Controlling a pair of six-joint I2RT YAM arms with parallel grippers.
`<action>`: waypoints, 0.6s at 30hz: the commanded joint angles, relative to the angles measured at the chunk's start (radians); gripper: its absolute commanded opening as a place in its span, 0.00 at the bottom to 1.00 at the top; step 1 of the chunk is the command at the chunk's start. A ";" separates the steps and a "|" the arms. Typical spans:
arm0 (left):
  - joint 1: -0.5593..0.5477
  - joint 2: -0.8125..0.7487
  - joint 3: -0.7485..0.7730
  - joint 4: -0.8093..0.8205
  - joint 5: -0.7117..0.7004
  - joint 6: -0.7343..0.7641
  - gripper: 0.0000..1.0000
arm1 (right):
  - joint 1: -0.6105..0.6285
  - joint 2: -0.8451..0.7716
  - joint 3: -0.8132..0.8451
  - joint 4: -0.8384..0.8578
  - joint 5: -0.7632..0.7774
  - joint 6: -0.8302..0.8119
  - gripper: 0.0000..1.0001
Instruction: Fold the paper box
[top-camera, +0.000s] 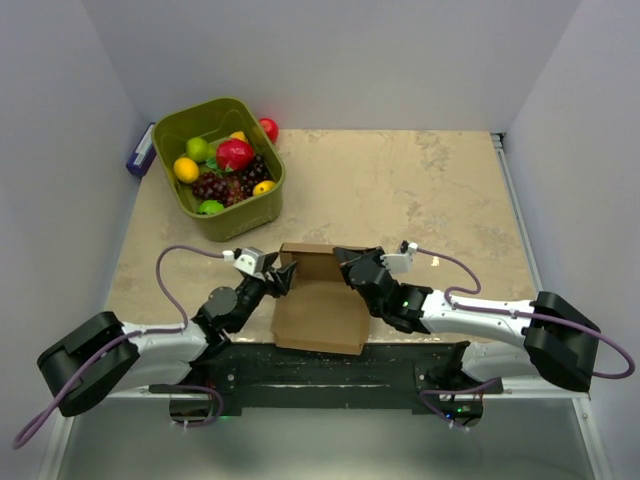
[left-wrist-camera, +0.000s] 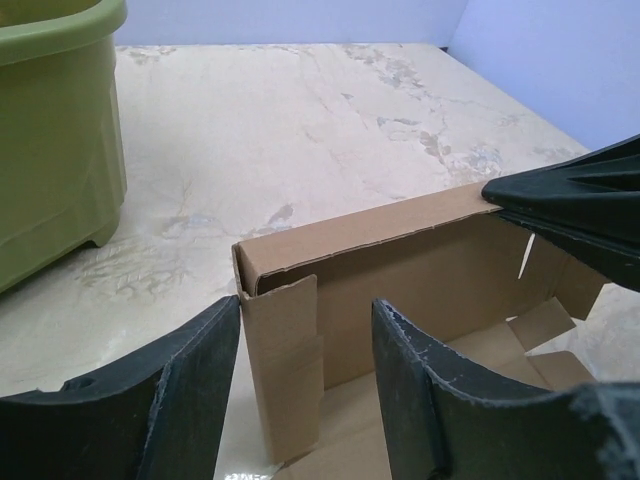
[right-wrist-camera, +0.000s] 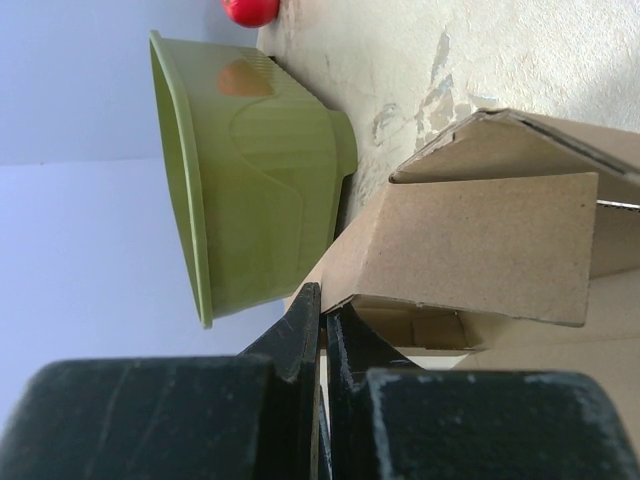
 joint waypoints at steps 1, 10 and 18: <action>0.020 -0.062 -0.089 -0.075 0.039 -0.076 0.61 | 0.007 -0.023 -0.004 0.019 0.058 -0.031 0.00; 0.055 -0.191 -0.121 -0.225 0.013 -0.142 0.69 | 0.007 -0.040 -0.016 0.025 0.062 -0.032 0.00; 0.103 -0.086 -0.123 -0.164 0.094 -0.155 0.65 | 0.007 -0.040 -0.025 0.041 0.056 -0.034 0.00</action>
